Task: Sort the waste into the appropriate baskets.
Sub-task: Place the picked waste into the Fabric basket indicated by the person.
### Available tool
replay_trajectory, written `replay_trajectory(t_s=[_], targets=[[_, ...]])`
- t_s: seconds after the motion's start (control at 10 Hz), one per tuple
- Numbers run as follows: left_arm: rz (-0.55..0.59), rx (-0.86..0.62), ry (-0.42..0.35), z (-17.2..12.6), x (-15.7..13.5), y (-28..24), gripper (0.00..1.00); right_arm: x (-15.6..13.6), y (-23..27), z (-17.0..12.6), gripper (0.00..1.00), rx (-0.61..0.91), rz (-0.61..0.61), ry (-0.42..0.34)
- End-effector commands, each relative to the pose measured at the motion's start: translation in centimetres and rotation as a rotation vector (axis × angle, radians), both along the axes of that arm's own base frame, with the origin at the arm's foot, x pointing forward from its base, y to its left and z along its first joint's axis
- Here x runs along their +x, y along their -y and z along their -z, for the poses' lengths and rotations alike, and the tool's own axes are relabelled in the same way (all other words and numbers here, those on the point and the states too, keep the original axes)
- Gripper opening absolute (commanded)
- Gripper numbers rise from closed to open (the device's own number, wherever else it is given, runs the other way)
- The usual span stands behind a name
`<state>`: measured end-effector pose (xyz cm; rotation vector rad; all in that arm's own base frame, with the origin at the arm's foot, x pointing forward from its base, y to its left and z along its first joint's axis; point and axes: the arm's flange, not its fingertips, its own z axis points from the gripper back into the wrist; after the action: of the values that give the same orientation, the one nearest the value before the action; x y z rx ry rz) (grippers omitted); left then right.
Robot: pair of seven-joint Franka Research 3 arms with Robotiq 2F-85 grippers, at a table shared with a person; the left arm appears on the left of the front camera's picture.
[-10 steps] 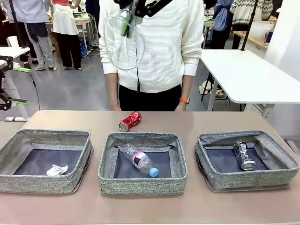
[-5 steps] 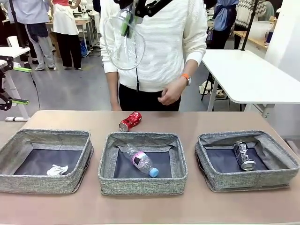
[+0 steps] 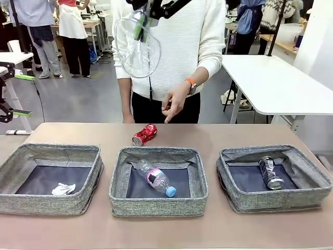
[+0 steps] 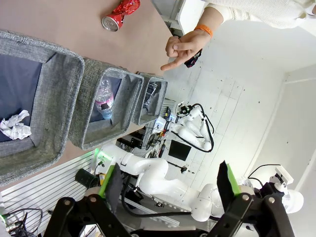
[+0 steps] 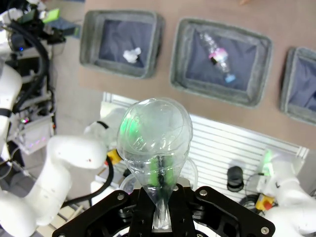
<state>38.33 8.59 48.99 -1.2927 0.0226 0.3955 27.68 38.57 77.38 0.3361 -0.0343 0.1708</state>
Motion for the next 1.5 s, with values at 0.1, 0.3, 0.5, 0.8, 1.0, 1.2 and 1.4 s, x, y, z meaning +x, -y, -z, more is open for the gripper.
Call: replay_trajectory(t_s=[0.1,0.3,0.5,0.8,1.0,1.2,1.4], targets=[[0.000,0.008,-0.003,-0.2,-0.2,0.0,1.00,-0.2,0.0,-0.1,0.04,0.010,0.002,0.003],[0.000,0.008,-0.003,-0.2,-0.2,0.0,1.00,-0.2,0.0,-0.1,0.04,0.010,0.002,0.003],[0.000,0.008,-0.003,-0.2,-0.2,0.0,1.00,0.0,0.0,0.0,0.04,0.000,0.000,0.000],[0.000,0.008,-0.003,-0.2,-0.2,0.0,1.00,5.6,1.5,10.6,0.04,-0.150,-0.079,-0.083],[0.000,0.008,-0.003,-0.2,-0.2,0.0,1.00,8.2,2.2,21.8,0.04,-0.159,-0.139,-0.229],[0.000,0.008,-0.003,-0.2,-0.2,0.0,1.00,8.6,1.7,28.8,0.04,-0.208,-0.233,-0.283],[0.000,0.008,-0.003,-0.2,-0.2,0.0,1.00,9.4,1.2,30.0,0.04,-0.258,-0.281,-0.268]])
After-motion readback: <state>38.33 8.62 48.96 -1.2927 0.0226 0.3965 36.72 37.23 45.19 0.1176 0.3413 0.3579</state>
